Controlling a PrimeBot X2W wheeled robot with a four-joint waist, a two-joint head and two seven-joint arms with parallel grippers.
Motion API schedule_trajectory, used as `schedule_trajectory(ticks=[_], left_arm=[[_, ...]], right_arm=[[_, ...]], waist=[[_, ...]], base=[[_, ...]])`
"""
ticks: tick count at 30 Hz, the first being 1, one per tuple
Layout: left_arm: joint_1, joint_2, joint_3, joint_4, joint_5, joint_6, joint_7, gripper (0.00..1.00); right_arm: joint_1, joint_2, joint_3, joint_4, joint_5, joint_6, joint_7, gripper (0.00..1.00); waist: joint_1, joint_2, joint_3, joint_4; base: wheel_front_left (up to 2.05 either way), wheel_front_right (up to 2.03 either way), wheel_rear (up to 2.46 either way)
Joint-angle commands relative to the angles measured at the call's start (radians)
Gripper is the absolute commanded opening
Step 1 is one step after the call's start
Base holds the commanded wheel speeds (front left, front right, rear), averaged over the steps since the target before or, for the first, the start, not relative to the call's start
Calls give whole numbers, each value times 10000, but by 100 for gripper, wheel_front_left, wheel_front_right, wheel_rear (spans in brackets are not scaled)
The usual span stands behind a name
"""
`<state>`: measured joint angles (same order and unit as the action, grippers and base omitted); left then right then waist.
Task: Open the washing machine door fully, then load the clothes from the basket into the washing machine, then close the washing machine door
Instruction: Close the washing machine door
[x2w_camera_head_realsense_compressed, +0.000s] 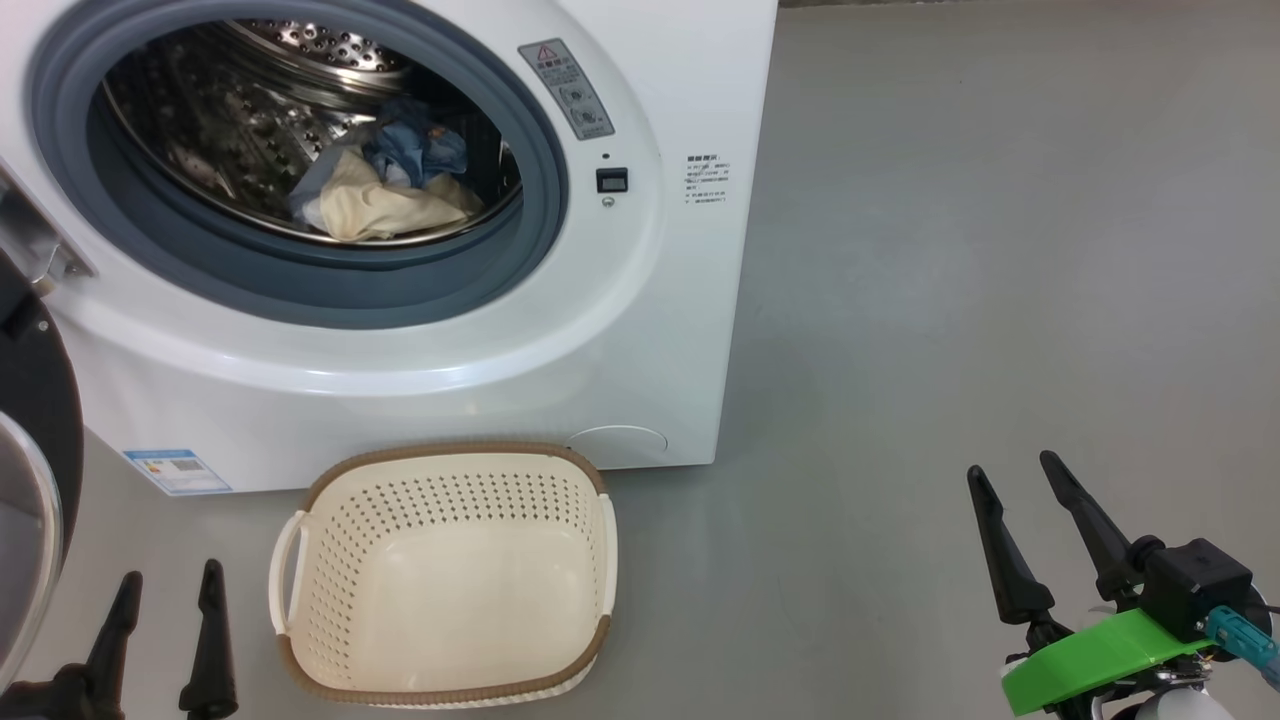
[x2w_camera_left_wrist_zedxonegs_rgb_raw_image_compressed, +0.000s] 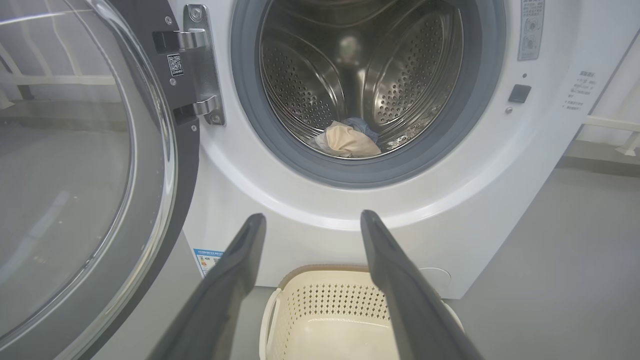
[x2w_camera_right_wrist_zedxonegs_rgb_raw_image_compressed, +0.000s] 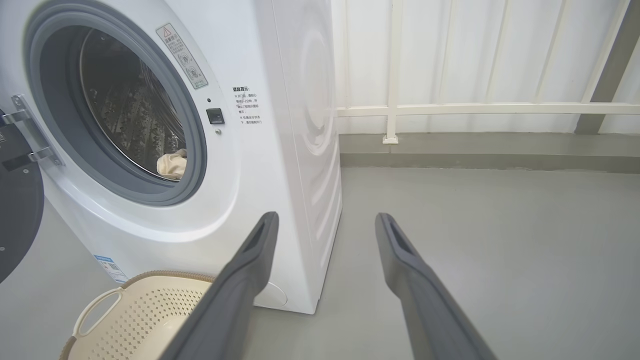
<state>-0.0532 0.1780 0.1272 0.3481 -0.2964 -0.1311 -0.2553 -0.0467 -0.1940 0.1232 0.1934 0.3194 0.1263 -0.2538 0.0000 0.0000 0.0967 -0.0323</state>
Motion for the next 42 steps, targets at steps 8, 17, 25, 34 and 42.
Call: schedule_trajectory(ticks=[8, 17, 25, 34, 42], left_arm=[[-109, 273, 322, -387, 154, 4, -65, 100], [-91, 276, 341, -469, 133, 4, -65, 100], [44, 287, 294, -649, 39, 4, -65, 100], [55, 234, 223, -579, -26, 4, -65, 100], [183, -83, 539, -582, 81, 4, -65, 100]], right_arm=[[57, -164, 122, -275, 95, 44, -80, 100], [34, -155, 92, -297, 87, 44, -80, 100], [39, -136, 77, -299, 77, 44, -80, 100], [-19, -181, 137, -299, 54, 44, -80, 100], [-40, -374, 486, -237, 111, 44, -80, 100]], waist=[[0, 0, 31, -1], [0, 0, 94, 12], [0, 0, 109, 40], [0, 0, 72, 349], [0, 0, -22, 1363]], base=[[-56, 56, 0], [-101, 101, 0], [-27, 27, 0], [0, 0, 0], [0, 0, 0]])
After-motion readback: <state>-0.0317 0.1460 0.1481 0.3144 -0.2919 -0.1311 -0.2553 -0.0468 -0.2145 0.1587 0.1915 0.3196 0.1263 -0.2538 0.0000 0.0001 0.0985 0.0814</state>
